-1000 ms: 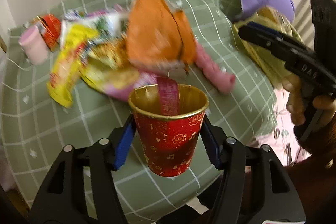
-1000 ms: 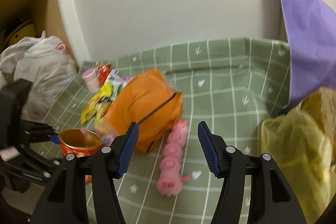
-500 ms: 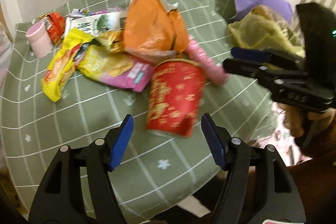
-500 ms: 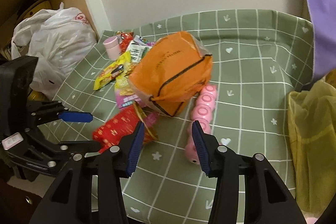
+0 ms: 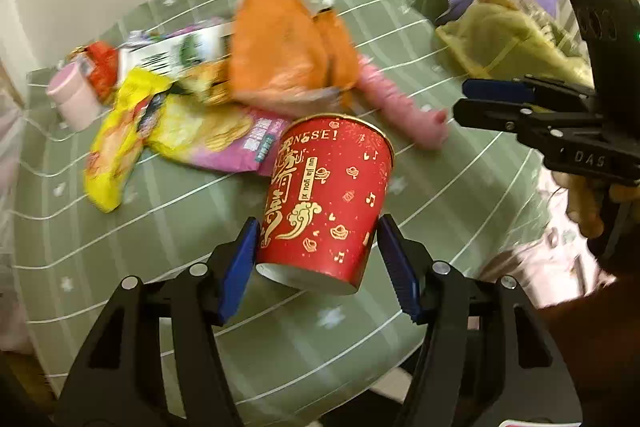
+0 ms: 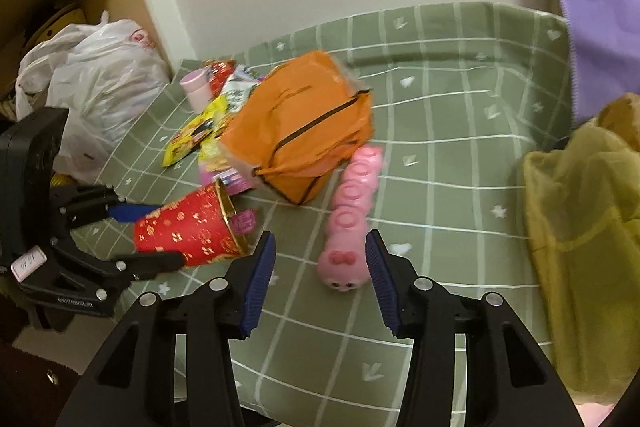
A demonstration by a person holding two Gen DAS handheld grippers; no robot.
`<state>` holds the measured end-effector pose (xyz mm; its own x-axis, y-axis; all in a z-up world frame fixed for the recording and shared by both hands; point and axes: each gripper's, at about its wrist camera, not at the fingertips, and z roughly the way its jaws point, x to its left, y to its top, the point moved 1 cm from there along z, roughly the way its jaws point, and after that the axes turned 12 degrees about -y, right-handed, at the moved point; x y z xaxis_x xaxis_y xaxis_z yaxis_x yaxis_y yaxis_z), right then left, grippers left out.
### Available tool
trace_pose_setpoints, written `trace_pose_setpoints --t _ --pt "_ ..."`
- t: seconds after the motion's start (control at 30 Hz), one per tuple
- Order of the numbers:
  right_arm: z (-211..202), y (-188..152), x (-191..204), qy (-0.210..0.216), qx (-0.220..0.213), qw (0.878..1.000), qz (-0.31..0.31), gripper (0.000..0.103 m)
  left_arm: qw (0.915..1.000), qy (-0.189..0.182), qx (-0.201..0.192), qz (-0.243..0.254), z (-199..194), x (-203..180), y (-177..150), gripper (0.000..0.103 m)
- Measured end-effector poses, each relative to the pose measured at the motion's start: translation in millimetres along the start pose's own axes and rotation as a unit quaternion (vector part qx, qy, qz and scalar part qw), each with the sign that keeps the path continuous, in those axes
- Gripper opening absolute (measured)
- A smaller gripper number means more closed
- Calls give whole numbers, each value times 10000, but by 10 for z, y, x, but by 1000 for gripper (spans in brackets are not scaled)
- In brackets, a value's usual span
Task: Collect trash
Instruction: 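Lift the red cup with the left tool and lower it toward the table, then grasp the pink lollipop with the right tool while the left tool holds the red cup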
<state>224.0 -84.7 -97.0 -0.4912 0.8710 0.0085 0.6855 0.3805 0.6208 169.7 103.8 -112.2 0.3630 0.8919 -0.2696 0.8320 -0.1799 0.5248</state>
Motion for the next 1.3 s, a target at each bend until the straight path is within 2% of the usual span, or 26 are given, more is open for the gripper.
trace_pose_setpoints --t 0.07,0.17,0.27,0.33,0.47,0.5,0.57,0.7,0.87,1.07,1.17,1.2,1.3 --pt "45 3 104 123 19 9998 -121 44 9998 70 58 -174 -61 159 -46 57" --pt "128 8 236 371 105 9987 -318 32 9989 24 17 -458 -198 373 -99 57" --pt "192 42 321 648 139 9972 -353 30 9968 112 -105 -780 -328 543 -157 57" --pt "228 95 395 873 133 9953 -406 30 9966 90 -140 -802 -369 543 -189 57" --pt "346 229 641 1216 110 9897 -743 30 9968 583 128 -523 -329 484 -254 57" --pt "395 262 712 1289 134 9879 -857 25 9958 720 165 -545 -329 501 -265 57" --pt "483 306 819 1483 207 9838 -990 22 9944 839 185 -610 -355 537 -285 57" --pt "609 433 981 1920 310 9751 -1061 22 9920 1019 179 -725 -425 598 -372 57" --pt "795 590 1315 2281 432 9621 -1432 22 9905 986 20 -961 -465 651 -426 57" --pt "1080 651 1496 2657 840 9486 -1502 18 9911 1051 -66 -812 -442 611 -444 57" --pt "1149 664 1506 2950 1033 9401 -1364 7 9914 1020 -118 -812 -440 627 -462 57" --pt "1132 659 1517 2960 1030 9393 -1394 3 9914 988 -128 -845 -435 642 -466 57" --pt "1023 621 1521 2810 920 9435 -1496 2 9921 913 -148 -845 -429 647 -468 57"
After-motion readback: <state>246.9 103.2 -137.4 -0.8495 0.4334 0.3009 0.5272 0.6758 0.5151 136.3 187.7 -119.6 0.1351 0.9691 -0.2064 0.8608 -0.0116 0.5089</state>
